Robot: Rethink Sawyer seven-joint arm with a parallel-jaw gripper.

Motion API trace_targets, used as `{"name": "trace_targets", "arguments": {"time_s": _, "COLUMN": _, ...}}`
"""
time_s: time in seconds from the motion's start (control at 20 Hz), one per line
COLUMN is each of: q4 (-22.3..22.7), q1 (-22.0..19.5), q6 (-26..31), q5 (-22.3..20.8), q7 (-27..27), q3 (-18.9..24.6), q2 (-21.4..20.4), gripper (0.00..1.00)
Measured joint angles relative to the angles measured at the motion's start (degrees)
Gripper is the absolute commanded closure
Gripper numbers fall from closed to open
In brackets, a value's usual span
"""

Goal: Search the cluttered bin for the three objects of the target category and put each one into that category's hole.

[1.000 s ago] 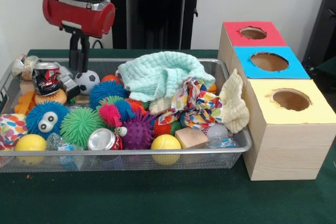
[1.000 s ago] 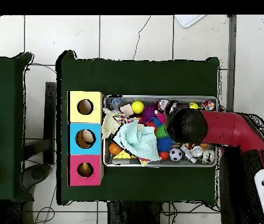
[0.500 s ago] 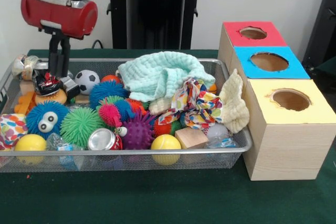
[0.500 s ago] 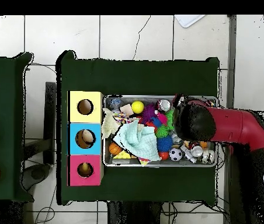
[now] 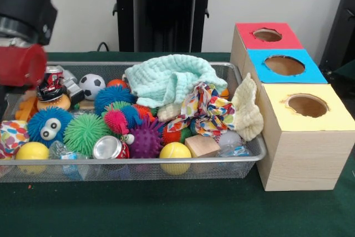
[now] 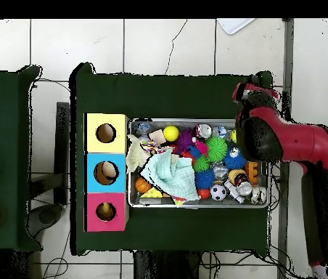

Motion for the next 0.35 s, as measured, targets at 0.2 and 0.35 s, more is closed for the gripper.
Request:
{"name": "trace_targets", "arguments": {"time_s": 0.2, "q4": -4.48, "q1": -2.83, "q6": 3.51, "q5": -0.18, "q7": -0.06, "q3": 2.18, "q2": 5.05, "gripper": 1.00}}
{"name": "trace_targets", "arguments": {"time_s": 0.35, "q4": -6.79, "q1": -2.77, "q6": 16.97, "q5": 2.80, "q7": -0.17, "q3": 1.99, "q2": 7.75, "gripper": 1.00}}
